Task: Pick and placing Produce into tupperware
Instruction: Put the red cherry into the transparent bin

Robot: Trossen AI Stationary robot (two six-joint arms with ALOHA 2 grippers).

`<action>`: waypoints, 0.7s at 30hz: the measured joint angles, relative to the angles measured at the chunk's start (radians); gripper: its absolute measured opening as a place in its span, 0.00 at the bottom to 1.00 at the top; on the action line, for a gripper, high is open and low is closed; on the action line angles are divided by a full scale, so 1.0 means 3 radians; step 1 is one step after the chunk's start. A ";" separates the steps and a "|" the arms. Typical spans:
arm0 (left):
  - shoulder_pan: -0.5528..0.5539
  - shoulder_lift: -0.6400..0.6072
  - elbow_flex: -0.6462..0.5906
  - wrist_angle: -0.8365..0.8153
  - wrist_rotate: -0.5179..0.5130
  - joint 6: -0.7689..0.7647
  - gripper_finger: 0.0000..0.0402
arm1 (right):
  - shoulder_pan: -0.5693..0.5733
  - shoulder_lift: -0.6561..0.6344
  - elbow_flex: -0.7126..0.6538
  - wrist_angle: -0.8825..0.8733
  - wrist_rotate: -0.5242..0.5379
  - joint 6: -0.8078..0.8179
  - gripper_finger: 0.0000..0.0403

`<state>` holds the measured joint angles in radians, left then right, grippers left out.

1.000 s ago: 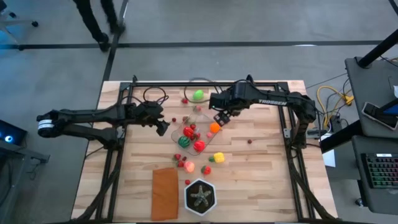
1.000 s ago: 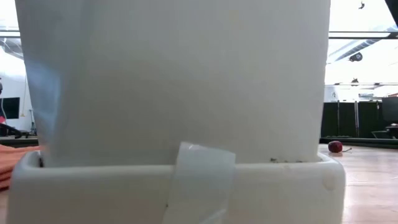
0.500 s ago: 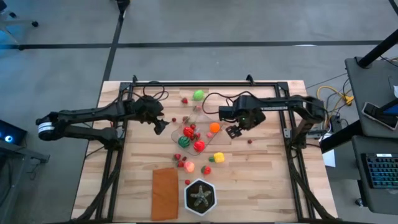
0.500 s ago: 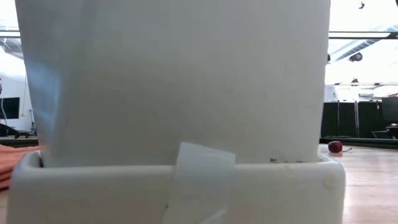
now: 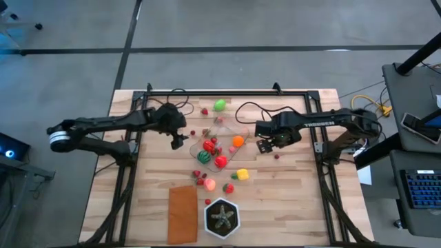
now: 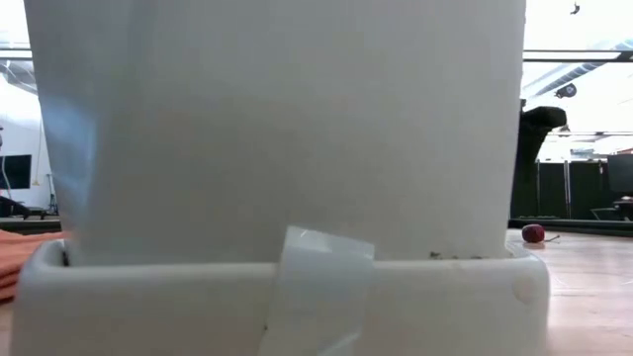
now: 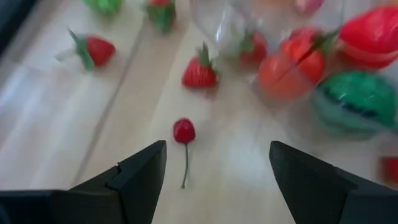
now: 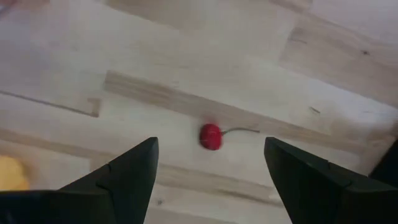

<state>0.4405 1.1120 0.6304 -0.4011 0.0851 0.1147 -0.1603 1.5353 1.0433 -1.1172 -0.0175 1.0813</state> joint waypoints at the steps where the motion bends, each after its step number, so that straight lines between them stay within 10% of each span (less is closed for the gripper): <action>1: 0.0038 0.0109 0.0000 0.0039 0.0018 0.0013 0.68 | 0.0002 -0.0033 -0.0036 -0.0004 0.0044 0.0001 0.71; 21: 0.0140 0.1119 0.0001 0.0807 0.0021 0.0449 0.65 | -0.0024 -0.0732 -0.0199 0.0010 0.1389 -0.0158 0.71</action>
<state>0.4824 1.4476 0.6308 -0.1589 0.0914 0.2493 -0.1675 1.3157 0.9835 -1.1141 0.3992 1.0339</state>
